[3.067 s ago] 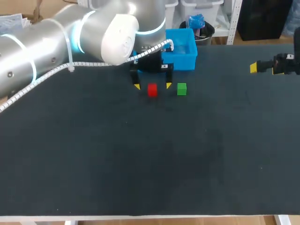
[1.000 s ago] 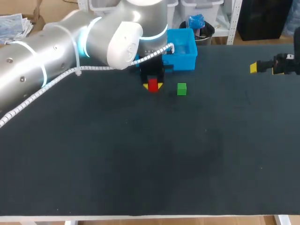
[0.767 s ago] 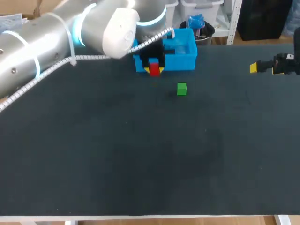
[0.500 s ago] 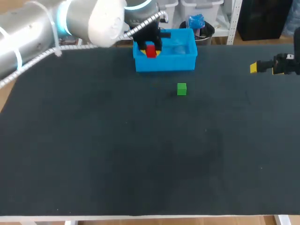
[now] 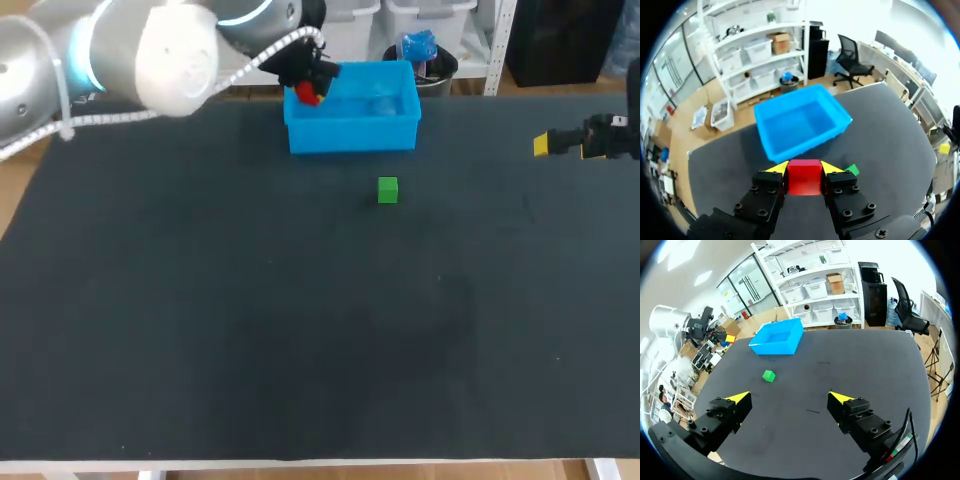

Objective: Use the left arm to pick the red cube and place it into the blue plastic box first, then use the right arm to grasp the green cube and put it into the same blue plastic box after the first action is fully finished.

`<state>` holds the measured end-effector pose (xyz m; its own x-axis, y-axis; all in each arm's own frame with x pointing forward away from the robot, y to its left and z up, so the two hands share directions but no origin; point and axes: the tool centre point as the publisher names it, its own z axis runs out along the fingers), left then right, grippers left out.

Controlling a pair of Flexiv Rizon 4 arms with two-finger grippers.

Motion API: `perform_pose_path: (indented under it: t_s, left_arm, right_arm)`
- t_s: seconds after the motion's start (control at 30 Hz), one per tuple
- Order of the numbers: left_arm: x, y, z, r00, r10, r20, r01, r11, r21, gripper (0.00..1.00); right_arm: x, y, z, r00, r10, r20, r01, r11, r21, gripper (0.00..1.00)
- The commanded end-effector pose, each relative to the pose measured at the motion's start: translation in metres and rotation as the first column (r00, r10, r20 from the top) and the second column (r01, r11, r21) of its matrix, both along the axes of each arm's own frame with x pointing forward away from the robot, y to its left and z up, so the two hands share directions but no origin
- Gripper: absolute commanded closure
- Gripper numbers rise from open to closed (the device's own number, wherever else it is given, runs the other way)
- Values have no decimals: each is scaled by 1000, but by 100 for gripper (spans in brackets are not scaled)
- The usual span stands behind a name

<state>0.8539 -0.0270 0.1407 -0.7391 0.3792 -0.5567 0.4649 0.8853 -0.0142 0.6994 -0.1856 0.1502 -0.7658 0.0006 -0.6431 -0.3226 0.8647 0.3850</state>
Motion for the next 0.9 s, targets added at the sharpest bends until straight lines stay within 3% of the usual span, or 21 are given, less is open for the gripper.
perform_pose_path:
  t_s: [0.03,0.7,0.9]
  left_arm:
    - [-5,5,-1,1000,-11,27,11,999,-31,100]
    - [-5,5,-1,1000,-11,27,11,999,-31,100]
    - [34,-13,-7,999,-24,35,25,999,-35,100]
  right_arm:
    - [0,0,0,1000,-1,0,1,1000,-2,0]
    - [0,0,0,1000,-1,0,1,1000,-2,0]
    - [0,0,0,1000,-1,0,1,1000,-2,0]
